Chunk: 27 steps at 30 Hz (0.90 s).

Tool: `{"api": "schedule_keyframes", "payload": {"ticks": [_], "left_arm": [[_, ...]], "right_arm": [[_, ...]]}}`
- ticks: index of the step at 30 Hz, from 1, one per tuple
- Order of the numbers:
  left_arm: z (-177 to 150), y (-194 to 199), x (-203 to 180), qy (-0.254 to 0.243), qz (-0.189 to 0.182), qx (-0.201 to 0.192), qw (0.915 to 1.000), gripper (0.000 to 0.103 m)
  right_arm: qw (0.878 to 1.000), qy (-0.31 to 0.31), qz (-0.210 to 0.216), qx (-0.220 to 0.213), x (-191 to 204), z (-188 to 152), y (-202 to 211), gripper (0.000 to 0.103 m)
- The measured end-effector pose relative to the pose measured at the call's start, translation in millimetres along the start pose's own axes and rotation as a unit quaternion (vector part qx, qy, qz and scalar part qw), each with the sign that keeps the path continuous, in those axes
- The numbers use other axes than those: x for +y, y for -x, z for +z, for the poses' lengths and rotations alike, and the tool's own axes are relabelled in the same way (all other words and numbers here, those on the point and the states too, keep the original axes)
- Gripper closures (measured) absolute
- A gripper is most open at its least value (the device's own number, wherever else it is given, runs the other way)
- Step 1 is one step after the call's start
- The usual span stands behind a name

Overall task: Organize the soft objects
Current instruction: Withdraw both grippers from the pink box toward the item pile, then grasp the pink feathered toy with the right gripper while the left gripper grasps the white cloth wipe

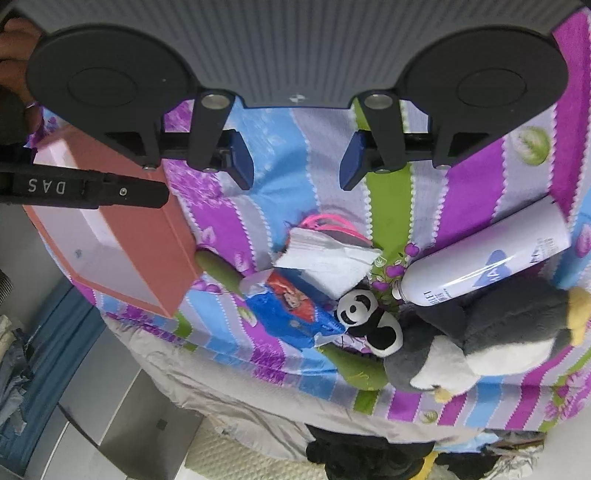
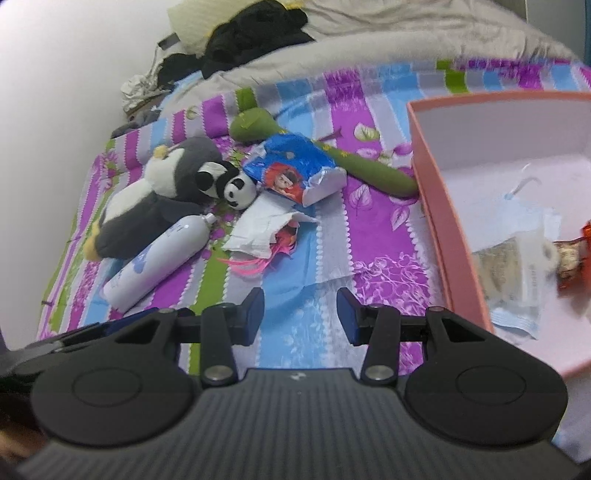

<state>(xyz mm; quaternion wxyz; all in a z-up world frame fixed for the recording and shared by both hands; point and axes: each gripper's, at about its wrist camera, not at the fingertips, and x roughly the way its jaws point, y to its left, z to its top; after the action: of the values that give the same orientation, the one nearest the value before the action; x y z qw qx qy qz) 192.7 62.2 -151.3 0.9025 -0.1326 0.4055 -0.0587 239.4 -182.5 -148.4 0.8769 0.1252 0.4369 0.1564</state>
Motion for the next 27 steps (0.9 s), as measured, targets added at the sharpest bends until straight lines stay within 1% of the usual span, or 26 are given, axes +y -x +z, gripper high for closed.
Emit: {"api": "schedule_keyframes", "payload": {"ticks": [2, 7, 11, 12, 15, 17, 19, 22, 27], "left_arm": [[8, -18, 9, 0.006, -0.009, -0.001, 0.9999, 0.045], [31, -56, 25, 0.018, -0.015, -0.009, 0.9997, 0.045], [45, -86, 39, 0.018, -0.011, -0.011, 0.9997, 0.045], [47, -92, 42, 0.017, -0.007, -0.012, 0.9997, 0.045], [53, -117, 55, 0.022, 0.012, -0.005, 0.9997, 0.045], [56, -129, 64, 0.025, 0.027, -0.01, 0.9993, 0.045], [59, -139, 72, 0.026, 0.039, -0.016, 0.9988, 0.045], [62, -149, 82, 0.023, 0.046, -0.017, 0.9985, 0.045], [63, -165, 82, 0.003, 0.049, 0.002, 0.9988, 0.046]], "right_arm": [[1.0, -0.006, -0.001, 0.009, -2, 7, -16, 0.057], [0.999, -0.029, 0.003, 0.024, -11, 24, -58, 0.057], [0.999, -0.002, -0.026, 0.028, -7, 32, -93, 0.057], [0.999, -0.004, -0.025, 0.03, -8, 34, -101, 0.057], [0.999, -0.024, -0.01, 0.04, -13, 39, -126, 0.057], [0.999, -0.034, -0.004, 0.041, -14, 41, -138, 0.057], [0.998, -0.049, 0.009, 0.04, -16, 44, -146, 0.057], [0.997, -0.066, 0.037, 0.036, -17, 49, -152, 0.057], [0.996, -0.064, 0.033, 0.05, -13, 51, -164, 0.055]]}}
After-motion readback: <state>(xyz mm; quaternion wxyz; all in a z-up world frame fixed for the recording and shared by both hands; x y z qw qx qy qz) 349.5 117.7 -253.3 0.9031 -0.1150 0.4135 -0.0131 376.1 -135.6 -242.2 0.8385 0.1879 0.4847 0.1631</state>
